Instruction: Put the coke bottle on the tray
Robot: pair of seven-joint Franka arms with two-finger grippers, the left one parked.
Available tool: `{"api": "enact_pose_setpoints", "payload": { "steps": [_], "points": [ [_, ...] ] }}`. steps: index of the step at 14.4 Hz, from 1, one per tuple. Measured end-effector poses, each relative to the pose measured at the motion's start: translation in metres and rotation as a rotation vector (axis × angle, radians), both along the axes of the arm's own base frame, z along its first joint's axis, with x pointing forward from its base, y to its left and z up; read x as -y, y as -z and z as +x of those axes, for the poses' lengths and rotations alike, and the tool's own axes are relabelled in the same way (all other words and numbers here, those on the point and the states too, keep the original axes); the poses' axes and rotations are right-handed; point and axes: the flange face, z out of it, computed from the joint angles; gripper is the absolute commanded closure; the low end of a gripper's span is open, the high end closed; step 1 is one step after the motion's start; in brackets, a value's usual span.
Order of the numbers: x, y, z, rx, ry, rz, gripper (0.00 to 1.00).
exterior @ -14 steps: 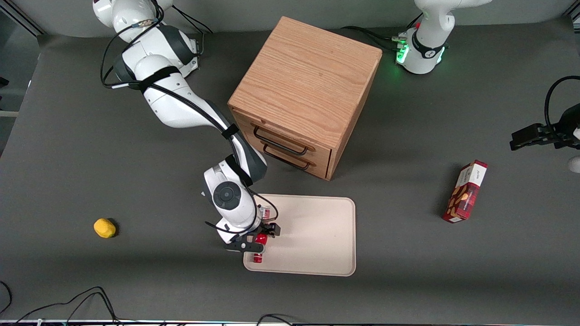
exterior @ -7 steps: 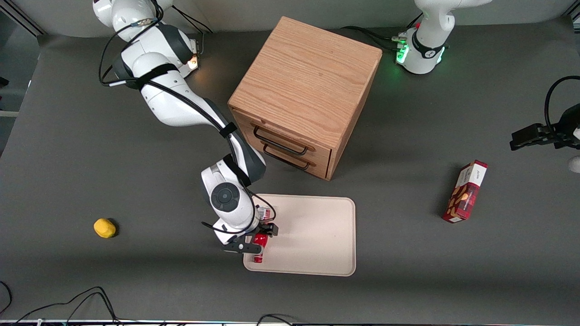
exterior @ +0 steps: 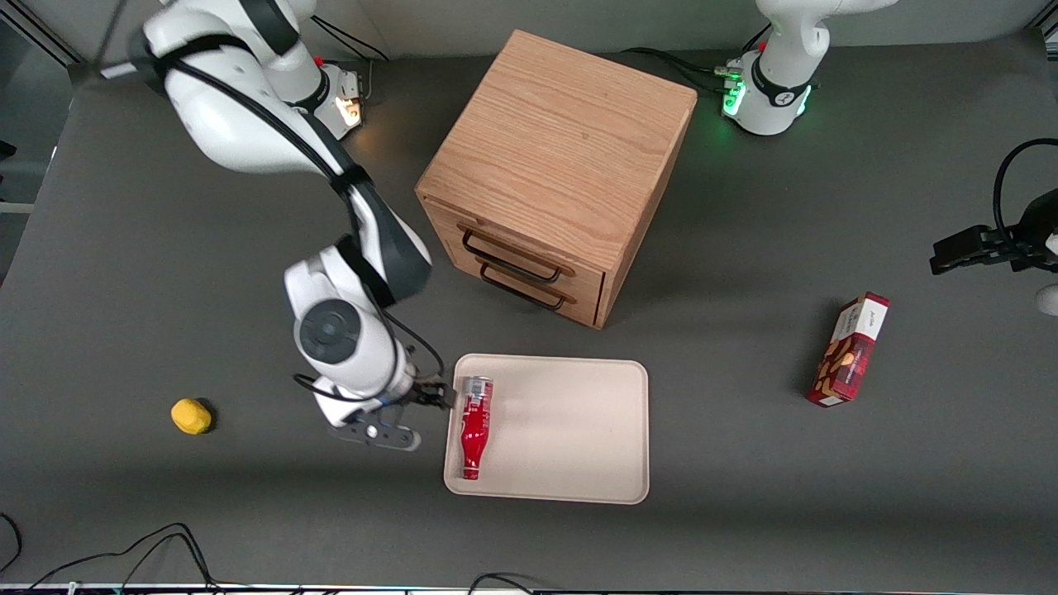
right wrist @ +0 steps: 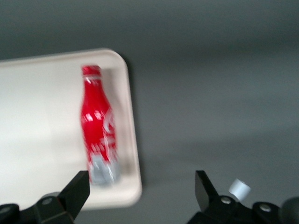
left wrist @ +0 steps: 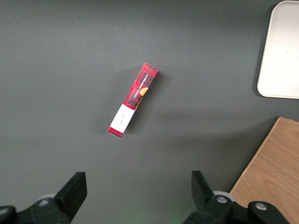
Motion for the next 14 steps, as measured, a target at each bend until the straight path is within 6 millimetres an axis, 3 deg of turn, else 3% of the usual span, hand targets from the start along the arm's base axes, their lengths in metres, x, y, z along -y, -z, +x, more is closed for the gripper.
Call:
{"api": "enact_pose_setpoints", "payload": {
  "steps": [4,7,9,11,14],
  "points": [
    [0.102,-0.086,-0.056,-0.113,-0.034,-0.083,0.0],
    [0.176,-0.158,-0.081,-0.129,-0.119,-0.083,0.0],
    [0.217,-0.195,-0.094,-0.142,-0.225,-0.072,0.0],
    [0.243,-0.216,-0.101,-0.152,-0.263,-0.051,0.0],
    [0.258,-0.223,-0.1,-0.148,-0.206,0.059,0.0]
  ]
}}
